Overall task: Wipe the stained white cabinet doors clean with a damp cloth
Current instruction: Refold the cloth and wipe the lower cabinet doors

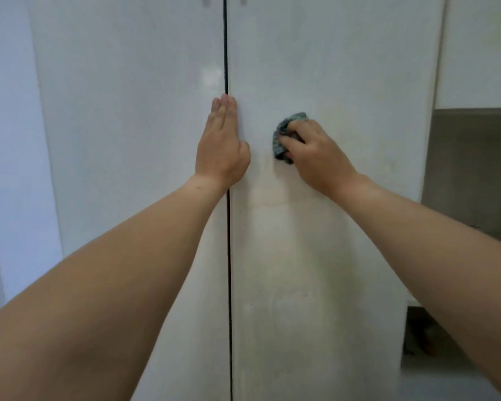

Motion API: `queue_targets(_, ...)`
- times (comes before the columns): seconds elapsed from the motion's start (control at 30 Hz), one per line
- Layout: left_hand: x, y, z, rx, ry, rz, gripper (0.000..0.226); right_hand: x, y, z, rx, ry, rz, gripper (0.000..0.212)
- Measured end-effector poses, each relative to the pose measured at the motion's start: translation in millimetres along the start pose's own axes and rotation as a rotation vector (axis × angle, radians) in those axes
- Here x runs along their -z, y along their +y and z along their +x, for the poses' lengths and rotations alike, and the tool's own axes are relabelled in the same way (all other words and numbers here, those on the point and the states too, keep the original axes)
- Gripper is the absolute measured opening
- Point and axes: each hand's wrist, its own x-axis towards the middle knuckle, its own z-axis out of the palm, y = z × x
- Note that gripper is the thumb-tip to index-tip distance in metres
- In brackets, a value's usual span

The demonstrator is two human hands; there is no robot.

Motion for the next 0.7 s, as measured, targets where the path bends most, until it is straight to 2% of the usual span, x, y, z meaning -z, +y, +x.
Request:
queue_targets(0.07,-3,3,0,0.031,0.005,0.011,0.076,12,24,-12,-0.189,0.081,-0.019,0.023)
queue_targets(0.17,-8,23,2,0.103,-0.014,0.085,0.081,19,38,18,-0.703,0.301,0.087,0.027)
queue_targets(0.2,-10,32,3,0.135,-0.036,0.129,0.084,17,30,30,-0.797,0.32,0.107,0.027)
queue_targets(0.23,-12,40,5,0.166,-0.061,0.167,0.087,16,16,40,-0.817,0.298,0.119,0.029)
queue_targets(0.27,-15,47,6,0.188,-0.074,0.195,0.088,12,3,44,-0.73,0.229,0.116,0.03)
queue_targets(0.33,-21,53,8,0.209,-0.061,0.226,0.091,11,-9,28,-0.331,0.019,0.052,0.032)
queue_targets(0.37,-24,52,8,0.216,-0.047,0.225,0.093,17,-1,15,-0.191,-0.046,0.017,0.032)
queue_targets(0.4,-28,51,7,0.21,-0.026,0.224,0.092,26,18,2,-0.151,-0.052,-0.026,0.029)
queue_targets(0.47,-32,45,7,0.19,0.005,0.224,0.087,48,58,-19,-0.383,0.069,-0.054,0.023)
queue_targets(0.57,-36,43,6,0.166,0.021,0.22,0.083,69,105,-36,-0.936,0.216,-0.047,0.031)
queue_targets(0.6,-37,41,6,0.16,0.037,0.222,0.082,66,101,-31,-1.006,0.238,-0.053,0.033)
queue_targets(0.63,-36,40,6,0.153,0.042,0.215,0.082,62,86,-24,-1.003,0.232,-0.073,0.032)
queue_targets(0.67,-37,38,4,0.151,0.046,0.21,0.081,57,69,-22,-0.921,0.215,-0.073,0.03)
queue_targets(0.7,-37,37,4,0.145,0.055,0.207,0.08,49,56,-26,-0.76,0.174,-0.069,0.03)
